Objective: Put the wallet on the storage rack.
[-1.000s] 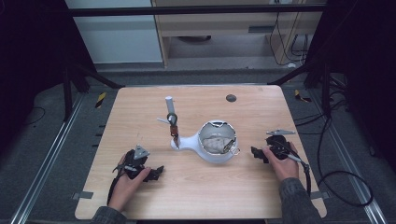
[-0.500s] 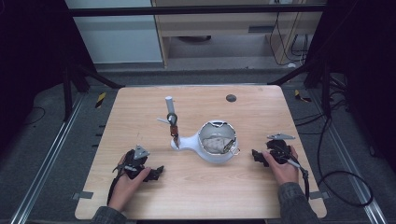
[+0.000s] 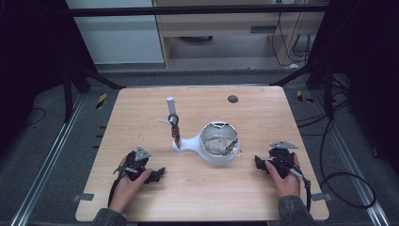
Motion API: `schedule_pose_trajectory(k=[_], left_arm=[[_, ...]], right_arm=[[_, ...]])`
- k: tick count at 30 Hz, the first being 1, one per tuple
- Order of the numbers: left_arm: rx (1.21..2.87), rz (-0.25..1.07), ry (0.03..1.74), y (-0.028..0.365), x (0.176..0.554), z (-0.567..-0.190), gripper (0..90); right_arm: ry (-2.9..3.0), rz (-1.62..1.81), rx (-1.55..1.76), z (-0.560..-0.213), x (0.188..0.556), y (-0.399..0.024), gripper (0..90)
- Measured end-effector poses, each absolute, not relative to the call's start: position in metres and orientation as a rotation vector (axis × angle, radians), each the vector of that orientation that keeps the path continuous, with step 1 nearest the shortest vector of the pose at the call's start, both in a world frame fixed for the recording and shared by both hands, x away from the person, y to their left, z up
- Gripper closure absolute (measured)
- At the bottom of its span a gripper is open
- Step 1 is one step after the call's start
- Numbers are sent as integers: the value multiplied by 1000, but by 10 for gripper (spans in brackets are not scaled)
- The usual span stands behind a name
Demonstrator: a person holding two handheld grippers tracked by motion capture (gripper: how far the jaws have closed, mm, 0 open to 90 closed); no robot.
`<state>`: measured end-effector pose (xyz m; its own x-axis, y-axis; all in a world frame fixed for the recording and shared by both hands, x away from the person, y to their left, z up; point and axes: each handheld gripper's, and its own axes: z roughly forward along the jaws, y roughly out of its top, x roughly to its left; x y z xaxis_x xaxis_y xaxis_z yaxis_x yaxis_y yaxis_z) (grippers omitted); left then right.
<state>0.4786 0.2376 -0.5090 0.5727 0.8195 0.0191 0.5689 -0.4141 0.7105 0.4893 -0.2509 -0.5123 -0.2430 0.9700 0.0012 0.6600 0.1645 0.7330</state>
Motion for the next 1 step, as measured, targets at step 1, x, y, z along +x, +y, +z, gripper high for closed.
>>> schedule_pose_trajectory(k=[1], left_arm=[[2137,484,1103,238,479,-509,0]], right_arm=[[1974,857,1537,-512,489,-251,41]])
